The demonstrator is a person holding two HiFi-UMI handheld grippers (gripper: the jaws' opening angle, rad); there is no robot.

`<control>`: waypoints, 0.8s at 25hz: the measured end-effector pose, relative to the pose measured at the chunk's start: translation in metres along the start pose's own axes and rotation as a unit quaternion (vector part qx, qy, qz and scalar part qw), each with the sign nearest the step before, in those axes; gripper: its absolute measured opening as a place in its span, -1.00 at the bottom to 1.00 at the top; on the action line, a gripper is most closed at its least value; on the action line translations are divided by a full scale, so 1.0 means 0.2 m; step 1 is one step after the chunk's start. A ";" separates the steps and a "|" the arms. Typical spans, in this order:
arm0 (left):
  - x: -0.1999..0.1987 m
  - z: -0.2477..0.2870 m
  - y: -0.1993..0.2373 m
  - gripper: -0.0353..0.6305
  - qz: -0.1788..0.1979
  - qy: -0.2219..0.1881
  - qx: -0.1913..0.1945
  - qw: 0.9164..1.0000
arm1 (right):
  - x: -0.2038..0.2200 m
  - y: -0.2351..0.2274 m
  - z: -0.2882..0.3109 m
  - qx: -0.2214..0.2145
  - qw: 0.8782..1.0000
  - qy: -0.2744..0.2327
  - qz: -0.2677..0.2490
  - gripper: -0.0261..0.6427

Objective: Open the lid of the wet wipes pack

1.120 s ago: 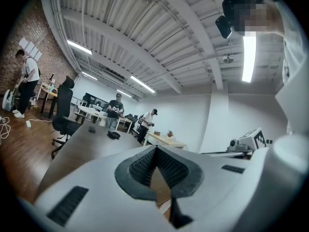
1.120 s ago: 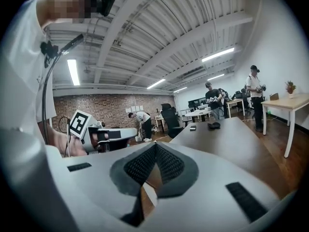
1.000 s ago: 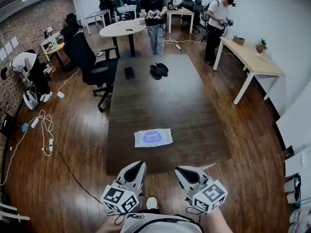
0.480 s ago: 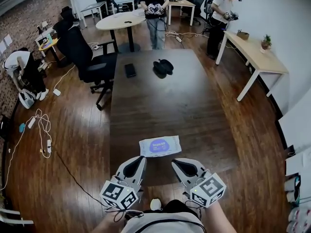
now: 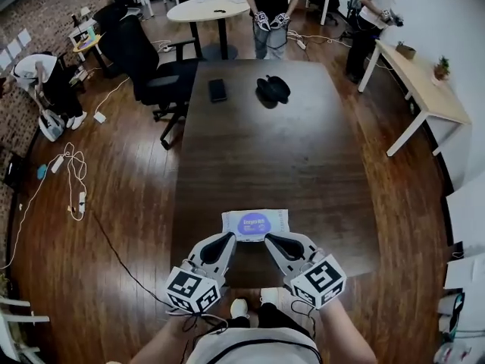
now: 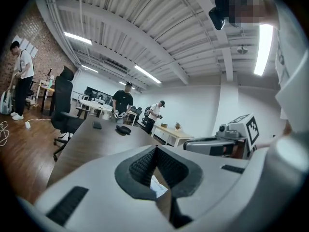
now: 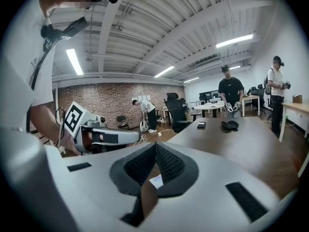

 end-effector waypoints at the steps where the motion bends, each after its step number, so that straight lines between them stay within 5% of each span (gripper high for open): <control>1: 0.02 0.02 0.02 -0.89 0.001 0.005 -0.003 1.000 | 0.02 -0.02 0.02 -0.007 1.000 0.006 -0.005 -0.90; 20: 0.50 0.28 0.25 -0.89 -0.035 0.086 -0.065 0.994 | 0.54 -0.27 0.40 -0.087 0.988 0.126 -0.021 -0.89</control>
Point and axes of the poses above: the fingertips, and each gripper's own axes: z forward along the fingers, y to its left, x out of its underside, the point moved 1 cm from there along -z, backward along the fingers, and after that the axes turned 3 degrees about -z, right-handed, at the moved point
